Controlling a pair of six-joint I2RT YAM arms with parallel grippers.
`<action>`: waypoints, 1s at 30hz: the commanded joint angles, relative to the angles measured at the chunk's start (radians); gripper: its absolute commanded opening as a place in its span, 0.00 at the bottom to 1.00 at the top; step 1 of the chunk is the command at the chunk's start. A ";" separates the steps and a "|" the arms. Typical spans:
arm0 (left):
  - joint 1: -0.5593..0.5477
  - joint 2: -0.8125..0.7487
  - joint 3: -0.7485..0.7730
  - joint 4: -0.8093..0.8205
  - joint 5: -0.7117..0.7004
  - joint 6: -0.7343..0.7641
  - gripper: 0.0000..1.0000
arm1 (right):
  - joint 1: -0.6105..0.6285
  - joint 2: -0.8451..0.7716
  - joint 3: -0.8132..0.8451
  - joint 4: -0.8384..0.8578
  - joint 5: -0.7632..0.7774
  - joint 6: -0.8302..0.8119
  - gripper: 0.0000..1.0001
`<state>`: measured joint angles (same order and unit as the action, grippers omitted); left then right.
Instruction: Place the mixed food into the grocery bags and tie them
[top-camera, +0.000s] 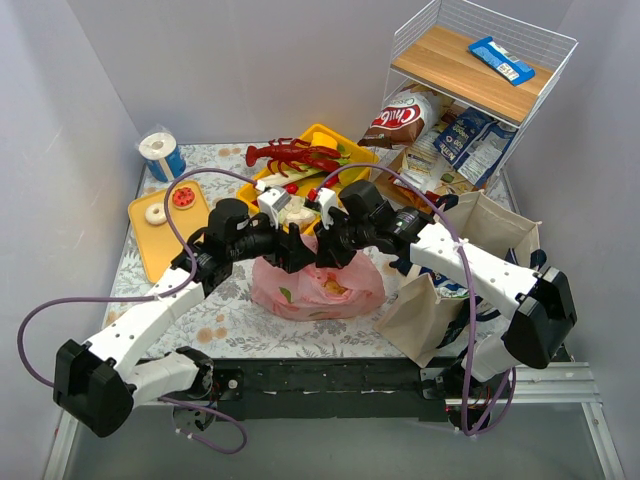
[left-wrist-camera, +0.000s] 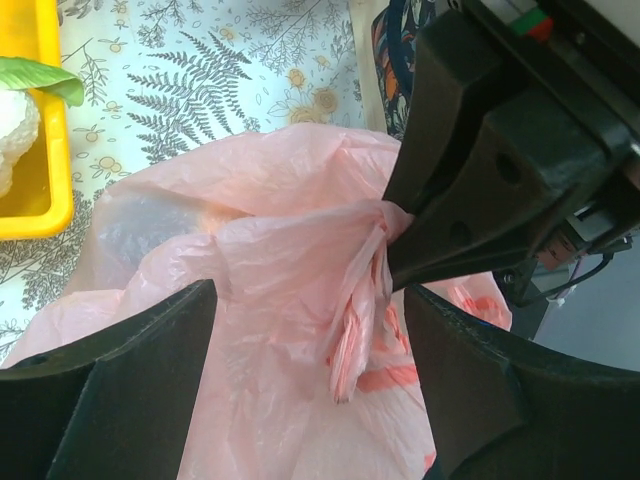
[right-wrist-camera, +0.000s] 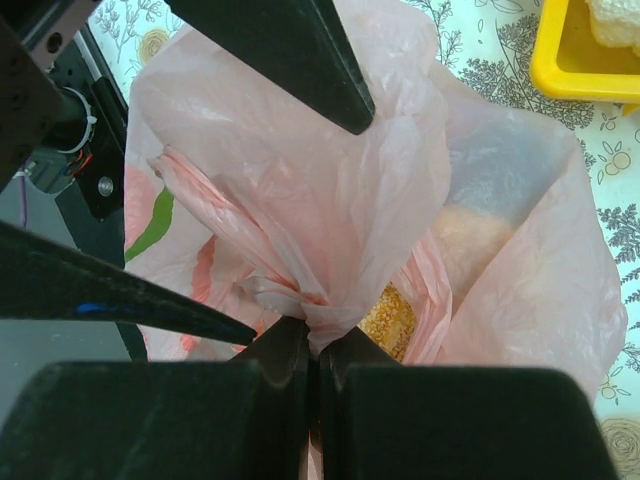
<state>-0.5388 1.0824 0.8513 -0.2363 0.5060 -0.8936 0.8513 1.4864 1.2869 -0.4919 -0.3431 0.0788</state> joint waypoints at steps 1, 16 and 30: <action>-0.010 0.024 0.034 0.048 0.032 0.019 0.73 | 0.000 -0.035 0.023 0.026 -0.030 -0.019 0.01; -0.033 -0.027 -0.014 0.022 0.060 0.041 0.00 | -0.024 -0.060 0.025 0.000 -0.025 -0.028 0.11; -0.184 -0.107 -0.040 0.026 -0.201 0.165 0.00 | -0.222 -0.086 0.098 0.010 -0.304 0.065 0.39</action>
<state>-0.6949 1.0096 0.8181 -0.2169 0.3962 -0.7849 0.6838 1.4193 1.3682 -0.5209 -0.5327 0.1017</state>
